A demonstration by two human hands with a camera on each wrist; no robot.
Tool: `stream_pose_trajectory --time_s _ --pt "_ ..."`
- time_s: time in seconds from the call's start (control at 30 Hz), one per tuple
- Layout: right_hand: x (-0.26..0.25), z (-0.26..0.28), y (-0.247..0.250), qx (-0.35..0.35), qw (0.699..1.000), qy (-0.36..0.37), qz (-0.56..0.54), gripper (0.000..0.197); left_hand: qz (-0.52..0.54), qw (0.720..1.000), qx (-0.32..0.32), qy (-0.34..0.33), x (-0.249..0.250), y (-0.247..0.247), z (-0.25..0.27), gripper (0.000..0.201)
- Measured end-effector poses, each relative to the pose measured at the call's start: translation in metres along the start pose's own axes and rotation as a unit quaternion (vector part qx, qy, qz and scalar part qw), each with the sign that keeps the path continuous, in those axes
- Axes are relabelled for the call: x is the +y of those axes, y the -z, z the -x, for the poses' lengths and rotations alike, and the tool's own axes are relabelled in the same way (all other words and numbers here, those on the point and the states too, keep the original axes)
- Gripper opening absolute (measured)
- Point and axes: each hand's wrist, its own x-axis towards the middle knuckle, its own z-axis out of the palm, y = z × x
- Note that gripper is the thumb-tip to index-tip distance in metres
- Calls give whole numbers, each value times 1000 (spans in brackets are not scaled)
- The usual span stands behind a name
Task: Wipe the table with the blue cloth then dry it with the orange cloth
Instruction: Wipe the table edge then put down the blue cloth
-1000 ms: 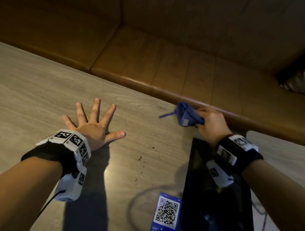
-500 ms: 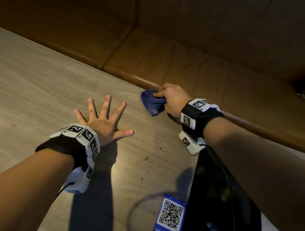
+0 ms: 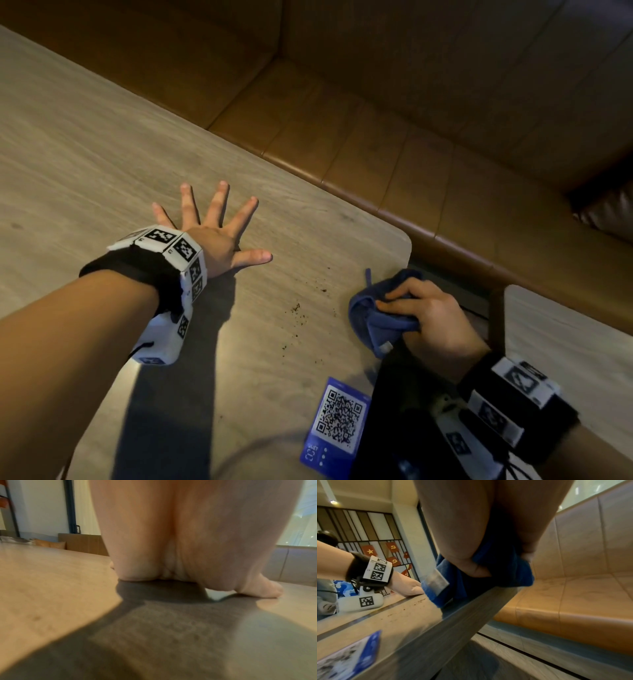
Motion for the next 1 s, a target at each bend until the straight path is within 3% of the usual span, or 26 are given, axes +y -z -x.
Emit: stream_pose_trajectory --time_s 0.1,0.17,0.2,0.33,0.43,0.57,0.73,0.87,1.0 --pt "-2 18 5 -52 998 -39 -21 13 5 1000 7 -4 -1 0 0 106" --pt "0 29 13 -115 990 -75 -40 26 2 1000 4 -4 -1 -1 0 106" --pt "-1 32 20 -109 989 -83 -56 28 3 1000 4 -3 -1 -2 0 105" --pt "-19 -10 52 82 990 -80 -84 18 1 1000 11 -1 -1 -3 -1 102" --pt "-31 -92 54 134 987 -87 7 12 -5 1000 15 -1 -1 -3 -3 104" --pt "-46 -157 17 -6 995 -61 76 21 -13 1000 15 4 -1 -4 -5 102" --pt "-48 -87 10 -24 998 36 55 34 -2 1000 23 0 -1 -3 2 101" --pt "-30 -19 5 -42 998 20 34 40 -9 1000 3 -11 0 -10 22 107" --pt "-22 26 -5 -19 999 20 28 38 -1 998 -44 -55 -13 -22 72 134"
